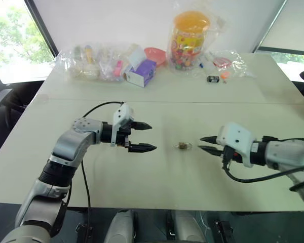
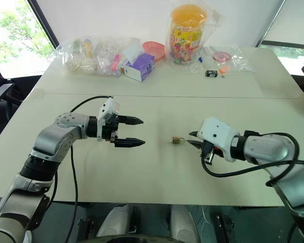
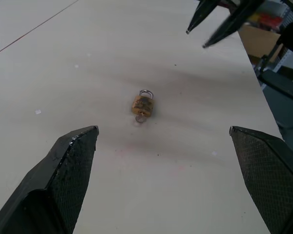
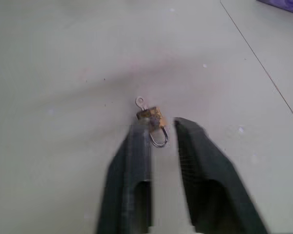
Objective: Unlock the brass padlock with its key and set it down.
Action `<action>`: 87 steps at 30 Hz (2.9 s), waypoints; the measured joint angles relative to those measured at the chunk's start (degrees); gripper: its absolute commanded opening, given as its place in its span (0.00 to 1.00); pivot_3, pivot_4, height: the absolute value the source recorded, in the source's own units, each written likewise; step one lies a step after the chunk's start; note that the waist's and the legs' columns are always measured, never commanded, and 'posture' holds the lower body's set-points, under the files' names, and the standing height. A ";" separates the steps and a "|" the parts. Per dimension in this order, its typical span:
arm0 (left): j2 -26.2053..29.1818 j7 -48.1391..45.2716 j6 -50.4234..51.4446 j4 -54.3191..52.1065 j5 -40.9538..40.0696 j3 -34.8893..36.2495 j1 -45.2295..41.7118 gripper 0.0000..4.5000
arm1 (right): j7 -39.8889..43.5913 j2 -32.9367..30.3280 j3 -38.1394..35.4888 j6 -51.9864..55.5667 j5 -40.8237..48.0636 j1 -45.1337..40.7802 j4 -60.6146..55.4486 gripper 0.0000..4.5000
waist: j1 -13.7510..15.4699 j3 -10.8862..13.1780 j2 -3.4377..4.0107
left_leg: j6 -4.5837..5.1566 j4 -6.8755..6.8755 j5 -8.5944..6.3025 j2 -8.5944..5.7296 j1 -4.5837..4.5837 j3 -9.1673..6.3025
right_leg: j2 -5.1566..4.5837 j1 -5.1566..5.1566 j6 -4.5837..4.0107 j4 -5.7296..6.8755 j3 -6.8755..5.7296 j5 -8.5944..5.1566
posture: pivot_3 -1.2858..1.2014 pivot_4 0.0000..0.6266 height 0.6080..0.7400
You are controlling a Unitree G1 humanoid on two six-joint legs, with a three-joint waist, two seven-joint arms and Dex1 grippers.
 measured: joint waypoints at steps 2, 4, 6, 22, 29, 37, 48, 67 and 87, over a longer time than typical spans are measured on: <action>-0.10 0.18 -0.01 -0.27 0.00 0.02 0.06 1.00 | 1.52 0.25 3.93 -1.02 -0.38 -2.67 2.09 0.77 | 0.00 0.00 0.00 | 0.00 0.01 0.00 0.00 0.00 0.01 | -0.01 0.00 0.00 0.00 0.00 0.00 | 0.52 0.24 0.96; -0.31 0.62 -0.01 -0.55 0.01 -0.03 0.06 1.00 | 2.66 1.63 7.70 -3.28 -1.90 -5.98 5.22 0.99 | -0.08 0.00 0.00 | 0.00 0.02 0.00 0.00 0.00 0.01 | -0.01 0.00 0.00 0.00 0.00 0.00 | 0.52 0.24 0.96; -0.48 0.90 -0.01 -1.08 -0.01 -0.07 0.13 1.00 | 3.75 2.37 10.48 -5.43 -3.45 -7.72 8.79 0.99 | -0.08 0.00 0.00 | 0.00 0.01 0.00 0.00 0.00 0.00 | 0.00 0.00 0.00 0.00 0.00 0.00 | 0.52 0.24 0.96; 0.35 3.61 0.24 -4.30 -0.12 0.16 1.48 1.00 | 10.95 13.62 19.01 -16.68 -10.27 -17.49 38.26 0.99 | -0.03 0.00 0.01 | -0.01 0.02 0.00 0.00 -0.01 0.05 | -0.09 -0.02 0.00 0.03 -0.01 0.00 | 0.52 0.24 0.96; 0.45 4.36 0.26 -5.27 -0.17 0.15 2.37 1.00 | 11.91 14.66 18.98 -19.32 -11.96 -17.46 39.37 0.94 | -0.19 0.00 0.01 | -0.01 0.02 0.00 0.01 0.01 0.04 | -0.12 -0.03 0.00 0.05 -0.01 0.00 | 0.52 0.24 0.96; 0.36 4.40 0.25 -5.24 -0.15 0.13 2.34 1.00 | 12.94 15.33 19.69 -22.22 -12.47 -17.23 40.78 0.15 | -0.35 -0.01 0.01 | -0.01 0.03 0.01 0.00 0.09 0.06 | -0.11 0.02 0.00 0.10 0.00 0.01 | 0.52 0.24 0.96; -0.15 3.75 3.44 -4.33 -1.54 0.14 1.74 1.00 | -0.42 15.52 18.66 -32.68 -24.25 -14.92 32.04 0.15 | -0.42 -0.01 0.02 | -0.03 0.03 0.02 -0.01 0.01 0.10 | -0.10 -0.12 0.00 0.16 0.03 0.01 | 0.52 0.24 0.96; -3.99 2.48 6.58 0.80 -5.74 1.29 -4.35 0.59 | -12.60 14.71 18.12 -54.91 -41.72 -12.38 22.75 0.15 | -0.83 0.00 0.01 | -0.05 0.03 0.03 -0.01 -0.02 0.11 | -0.05 -0.14 0.00 0.15 0.04 0.00 | 0.52 0.24 0.96; -5.93 2.87 4.06 3.82 -4.02 0.94 -4.66 0.36 | -10.54 14.74 16.79 -53.10 -41.73 -13.41 21.75 0.15 | -1.14 0.00 0.01 | -0.04 0.03 0.03 -0.01 -0.02 0.10 | -0.05 -0.13 0.00 0.15 0.04 0.00 | 0.52 0.24 0.96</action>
